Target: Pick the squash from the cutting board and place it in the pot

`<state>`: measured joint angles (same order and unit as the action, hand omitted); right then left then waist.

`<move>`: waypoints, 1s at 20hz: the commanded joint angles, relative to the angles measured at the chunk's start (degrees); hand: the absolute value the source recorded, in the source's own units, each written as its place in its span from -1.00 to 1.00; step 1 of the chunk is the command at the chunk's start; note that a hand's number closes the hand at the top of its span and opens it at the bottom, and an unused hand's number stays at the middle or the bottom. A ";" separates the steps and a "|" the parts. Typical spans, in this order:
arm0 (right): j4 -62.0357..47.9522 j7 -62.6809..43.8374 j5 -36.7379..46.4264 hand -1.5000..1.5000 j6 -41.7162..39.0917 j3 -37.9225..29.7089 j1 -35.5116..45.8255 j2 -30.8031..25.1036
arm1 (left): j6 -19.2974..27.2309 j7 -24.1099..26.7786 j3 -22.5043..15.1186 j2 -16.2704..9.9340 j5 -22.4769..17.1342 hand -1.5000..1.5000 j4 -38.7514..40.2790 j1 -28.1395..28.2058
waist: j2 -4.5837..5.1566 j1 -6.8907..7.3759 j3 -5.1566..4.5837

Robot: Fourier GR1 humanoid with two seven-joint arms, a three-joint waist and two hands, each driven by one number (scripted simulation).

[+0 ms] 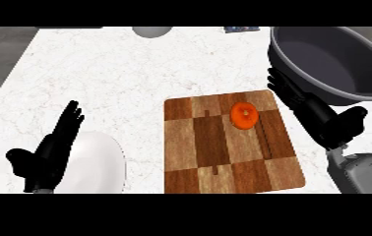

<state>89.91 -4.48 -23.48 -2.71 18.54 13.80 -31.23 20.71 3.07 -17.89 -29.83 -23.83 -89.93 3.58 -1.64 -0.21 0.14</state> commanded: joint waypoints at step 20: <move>26.04 35.94 41.80 -1.00 46.25 -4.23 -35.65 13.55 | 3.61 10.16 -1.19 10.28 4.97 0.00 -0.55 -2.97 | 1.42 -0.86 -0.24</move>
<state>110.47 33.04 9.13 38.43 8.96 -13.33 -19.57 25.11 11.78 -18.36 -20.62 -19.76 -90.61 -0.03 -0.44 -2.36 -0.02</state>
